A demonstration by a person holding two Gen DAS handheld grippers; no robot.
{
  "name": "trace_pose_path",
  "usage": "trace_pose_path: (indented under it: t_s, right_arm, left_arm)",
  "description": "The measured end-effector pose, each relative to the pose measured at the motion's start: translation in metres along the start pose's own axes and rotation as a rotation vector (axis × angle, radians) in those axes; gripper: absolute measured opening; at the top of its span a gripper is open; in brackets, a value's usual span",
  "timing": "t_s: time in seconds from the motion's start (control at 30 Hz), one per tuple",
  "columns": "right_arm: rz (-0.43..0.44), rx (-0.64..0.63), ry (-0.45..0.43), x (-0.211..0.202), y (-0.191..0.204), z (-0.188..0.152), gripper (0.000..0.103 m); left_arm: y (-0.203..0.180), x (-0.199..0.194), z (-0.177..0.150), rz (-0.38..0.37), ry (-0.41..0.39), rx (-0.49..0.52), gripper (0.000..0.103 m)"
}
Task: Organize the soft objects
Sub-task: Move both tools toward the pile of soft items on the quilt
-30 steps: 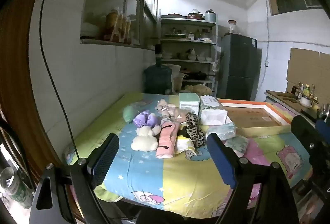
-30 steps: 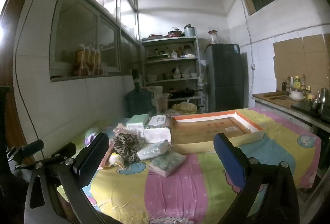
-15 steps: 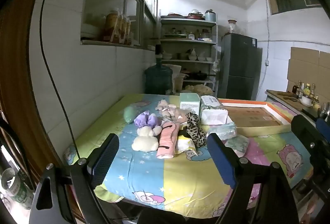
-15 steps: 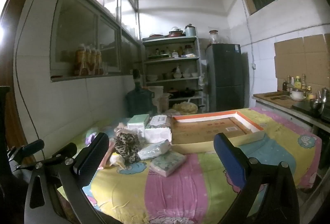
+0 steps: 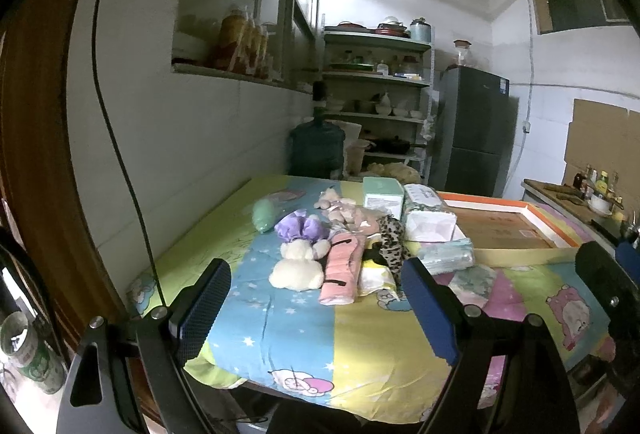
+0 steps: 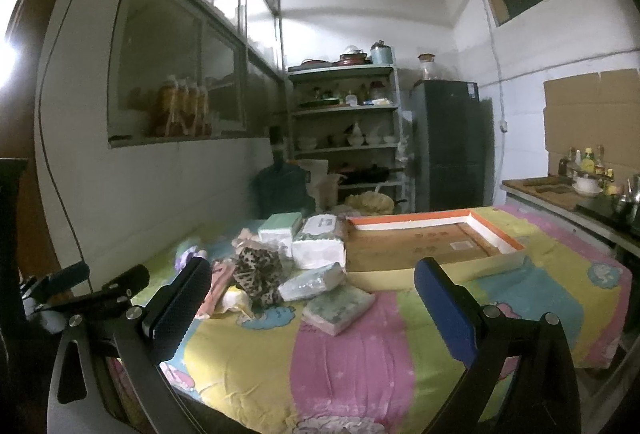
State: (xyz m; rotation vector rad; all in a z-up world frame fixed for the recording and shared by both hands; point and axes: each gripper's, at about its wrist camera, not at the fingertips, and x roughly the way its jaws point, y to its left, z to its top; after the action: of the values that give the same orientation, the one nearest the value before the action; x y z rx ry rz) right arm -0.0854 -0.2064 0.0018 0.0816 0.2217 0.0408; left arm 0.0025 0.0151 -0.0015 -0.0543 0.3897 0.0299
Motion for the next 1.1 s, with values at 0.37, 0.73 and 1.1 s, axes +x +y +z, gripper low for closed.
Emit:
trace_pose_path:
  t_s: [0.37, 0.73, 1.1]
  right_arm:
    - [0.006, 0.0, 0.026, 0.007, 0.0, -0.005, 0.102]
    - [0.006, 0.004, 0.028, 0.007, -0.003, -0.005, 0.101]
    - [0.009, 0.002, 0.026, 0.007, -0.002, -0.005, 0.101]
  left_arm:
    - [0.006, 0.011, -0.002, 0.005, 0.026, -0.002, 0.087]
    - [0.0, 0.01, -0.003, -0.003, 0.022, 0.017, 0.087]
    - [-0.001, 0.009, -0.004, -0.003, 0.021, 0.018, 0.087]
